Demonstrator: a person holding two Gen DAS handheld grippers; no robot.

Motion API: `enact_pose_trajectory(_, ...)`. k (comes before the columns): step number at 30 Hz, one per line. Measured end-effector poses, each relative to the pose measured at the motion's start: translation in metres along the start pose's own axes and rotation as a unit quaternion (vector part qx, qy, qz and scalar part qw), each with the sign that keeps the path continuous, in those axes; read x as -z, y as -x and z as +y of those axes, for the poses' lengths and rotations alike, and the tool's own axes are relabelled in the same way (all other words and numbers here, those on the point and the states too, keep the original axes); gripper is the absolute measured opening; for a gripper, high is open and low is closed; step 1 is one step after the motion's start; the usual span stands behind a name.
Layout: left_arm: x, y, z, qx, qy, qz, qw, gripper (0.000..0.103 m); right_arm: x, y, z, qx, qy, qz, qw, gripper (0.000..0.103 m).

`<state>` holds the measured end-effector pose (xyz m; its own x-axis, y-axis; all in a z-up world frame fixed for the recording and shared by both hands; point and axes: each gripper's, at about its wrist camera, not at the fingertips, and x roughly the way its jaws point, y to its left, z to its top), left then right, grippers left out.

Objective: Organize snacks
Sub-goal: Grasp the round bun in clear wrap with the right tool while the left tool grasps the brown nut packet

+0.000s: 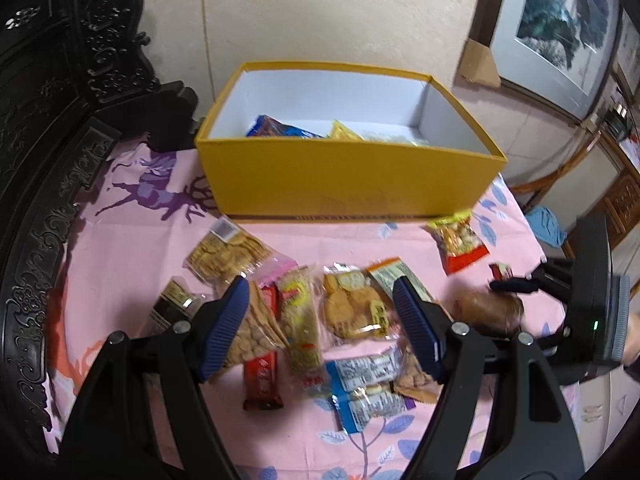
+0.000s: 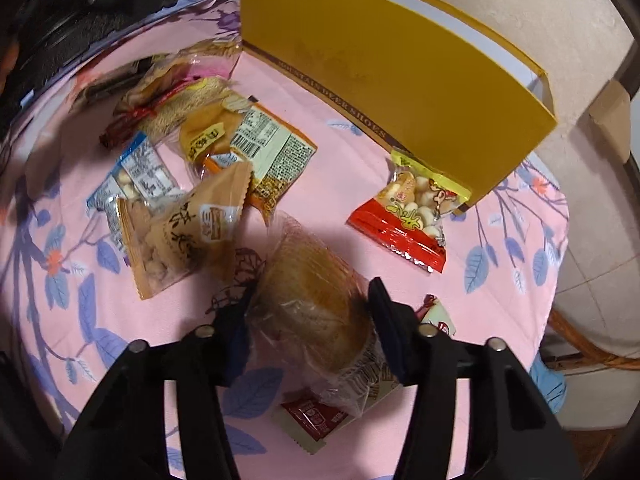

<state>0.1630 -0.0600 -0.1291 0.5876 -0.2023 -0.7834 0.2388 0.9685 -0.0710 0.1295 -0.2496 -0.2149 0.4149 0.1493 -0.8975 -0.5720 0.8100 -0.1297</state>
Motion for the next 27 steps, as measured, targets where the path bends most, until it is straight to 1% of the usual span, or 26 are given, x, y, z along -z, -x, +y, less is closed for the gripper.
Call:
enact_pose_trajectory(4, 0.009, -0.005, -0.011, 0.005, -0.014, 0.011, 0.9998, 0.076, 0.0, 0.004, 0.005, 0.013, 0.008, -0.001, 1.0, 0.046)
enact_pose_trajectory(7, 0.016, -0.009, -0.019, 0.013, -0.024, 0.017, 0.9995, 0.076, 0.0, 0.011, 0.001, 0.015, -0.02, -0.012, 1.0, 0.043)
enact_pose_trajectory(10, 0.022, -0.013, -0.026, 0.023, -0.035, 0.026, 0.9988, 0.076, -0.001, 0.022, -0.006, 0.01, -0.057, -0.026, 0.998, 0.043)
enact_pose_trajectory(15, 0.034, -0.021, -0.045, 0.05, -0.06, 0.035, 0.9963, 0.076, 0.0, 0.041, -0.019, -0.006, -0.127, -0.048, 0.991, 0.043)
enact_pose_trajectory(19, 0.046, -0.027, -0.072, 0.06, -0.114, 0.033, 0.9911, 0.076, 0.006, 0.053, -0.027, -0.022, -0.182, -0.06, 0.981, 0.042)
enact_pose_trajectory(23, 0.058, -0.036, -0.098, 0.066, -0.174, 0.027, 0.9822, 0.076, 0.011, 0.062, -0.029, -0.031, -0.209, -0.067, 0.975, 0.042)
enact_pose_trajectory(25, 0.062, -0.041, -0.105, 0.07, -0.189, 0.028, 0.979, 0.076, 0.012, 0.066, -0.031, -0.032, -0.224, -0.066, 0.972, 0.042)
enact_pose_trajectory(27, 0.065, -0.049, -0.109, 0.075, -0.193, 0.037, 0.9776, 0.076, 0.015, 0.068, -0.034, -0.034, -0.232, -0.068, 0.97, 0.042)
